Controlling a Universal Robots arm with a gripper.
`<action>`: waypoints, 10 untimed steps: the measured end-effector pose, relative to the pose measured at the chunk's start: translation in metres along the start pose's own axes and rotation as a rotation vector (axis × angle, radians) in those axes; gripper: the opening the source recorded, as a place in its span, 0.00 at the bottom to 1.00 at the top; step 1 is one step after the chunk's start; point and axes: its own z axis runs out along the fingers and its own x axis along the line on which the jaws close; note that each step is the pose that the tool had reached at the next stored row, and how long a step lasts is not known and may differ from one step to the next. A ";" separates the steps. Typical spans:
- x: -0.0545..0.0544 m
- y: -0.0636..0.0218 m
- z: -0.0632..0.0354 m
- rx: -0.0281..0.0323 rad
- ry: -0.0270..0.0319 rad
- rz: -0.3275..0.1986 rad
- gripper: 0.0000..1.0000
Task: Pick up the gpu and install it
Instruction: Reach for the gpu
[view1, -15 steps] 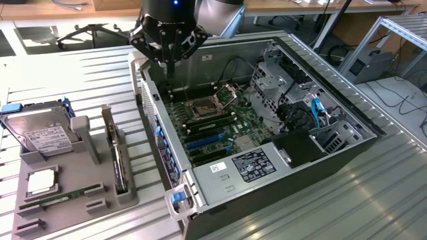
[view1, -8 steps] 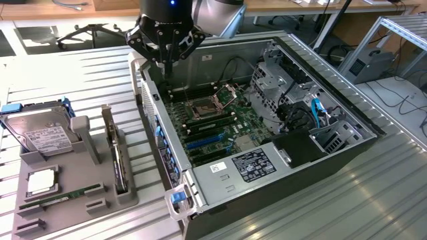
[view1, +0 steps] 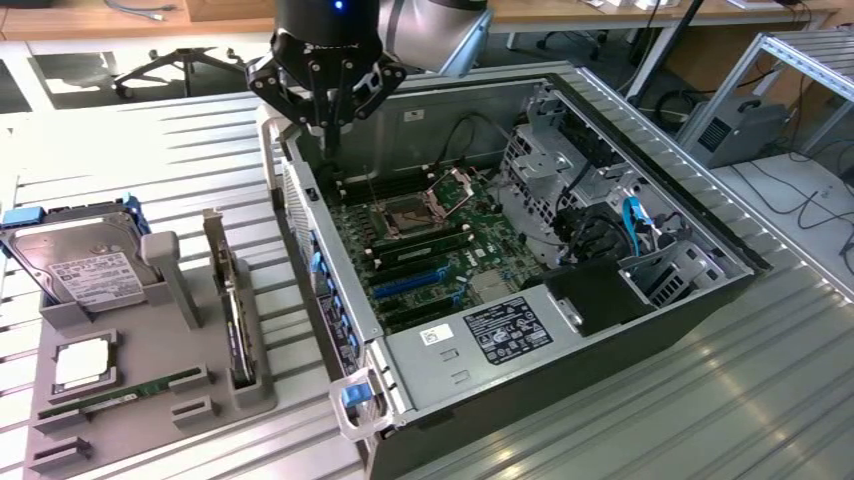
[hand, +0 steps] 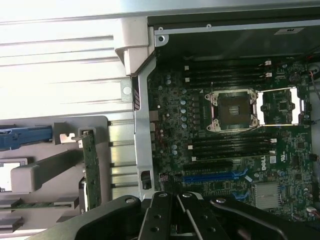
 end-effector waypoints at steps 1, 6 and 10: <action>0.001 0.0000 0.0000 -0.0001 0.0000 0.000 0.11; 0.003 -0.0002 -0.0001 0.0000 0.0000 0.000 0.11; 0.005 -0.0003 -0.0001 0.0000 0.0000 0.000 0.11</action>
